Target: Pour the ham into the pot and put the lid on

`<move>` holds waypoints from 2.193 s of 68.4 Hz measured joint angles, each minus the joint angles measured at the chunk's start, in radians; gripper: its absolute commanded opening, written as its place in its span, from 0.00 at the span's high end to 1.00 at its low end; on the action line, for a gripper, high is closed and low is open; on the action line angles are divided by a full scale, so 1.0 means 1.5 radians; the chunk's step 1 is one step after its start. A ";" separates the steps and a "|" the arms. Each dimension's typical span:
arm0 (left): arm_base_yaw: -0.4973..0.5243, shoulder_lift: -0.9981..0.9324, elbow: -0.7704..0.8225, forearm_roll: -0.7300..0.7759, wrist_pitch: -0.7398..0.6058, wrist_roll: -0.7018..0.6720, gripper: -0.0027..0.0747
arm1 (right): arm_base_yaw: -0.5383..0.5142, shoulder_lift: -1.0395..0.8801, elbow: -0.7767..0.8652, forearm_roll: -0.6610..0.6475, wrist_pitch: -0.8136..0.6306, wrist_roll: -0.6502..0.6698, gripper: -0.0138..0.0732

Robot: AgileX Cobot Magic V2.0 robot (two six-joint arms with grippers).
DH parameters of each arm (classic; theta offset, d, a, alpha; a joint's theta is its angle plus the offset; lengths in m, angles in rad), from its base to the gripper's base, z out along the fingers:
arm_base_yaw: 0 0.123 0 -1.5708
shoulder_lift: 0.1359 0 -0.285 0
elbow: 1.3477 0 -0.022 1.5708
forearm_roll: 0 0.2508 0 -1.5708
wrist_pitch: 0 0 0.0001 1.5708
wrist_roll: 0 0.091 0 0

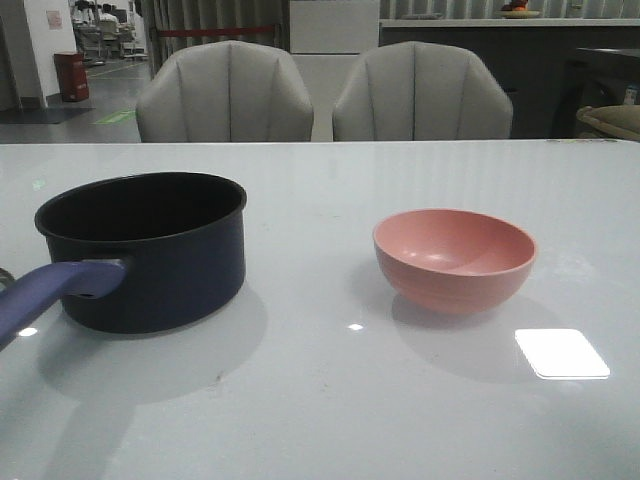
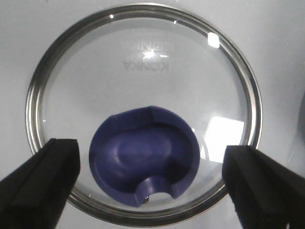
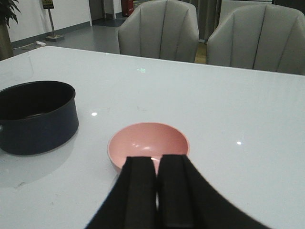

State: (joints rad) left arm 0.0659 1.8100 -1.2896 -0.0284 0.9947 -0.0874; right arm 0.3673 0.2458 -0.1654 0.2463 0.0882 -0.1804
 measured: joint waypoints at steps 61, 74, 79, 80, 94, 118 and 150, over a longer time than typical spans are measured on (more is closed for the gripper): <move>0.019 0.046 -0.086 -0.033 0.030 0.048 0.59 | 0.000 0.000 0.000 0.000 0.000 0.000 0.65; -0.009 -0.004 -0.173 -0.041 0.053 0.076 0.61 | 0.000 0.000 0.000 0.000 0.000 0.000 0.65; -0.045 -0.011 -0.209 -0.047 0.077 0.100 0.61 | 0.000 0.000 0.000 0.000 0.000 0.000 0.65; -0.054 -0.011 -0.215 -0.049 0.081 0.104 0.61 | 0.000 0.000 0.000 0.000 0.000 0.000 0.65; -0.175 -0.011 -0.253 -0.066 0.096 0.117 0.60 | 0.000 0.000 0.000 0.000 0.000 0.000 0.65; -0.279 0.075 -0.329 -0.065 0.156 0.121 0.60 | 0.000 0.000 0.000 0.000 0.000 0.000 0.65; -0.282 0.116 -0.353 -0.028 0.166 0.121 0.60 | 0.000 0.000 0.000 0.000 0.000 0.000 0.65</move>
State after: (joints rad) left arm -0.3570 1.9838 -1.8197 -0.0704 1.2438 0.0946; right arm 0.3673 0.2458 -0.1654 0.2463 0.0882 -0.1804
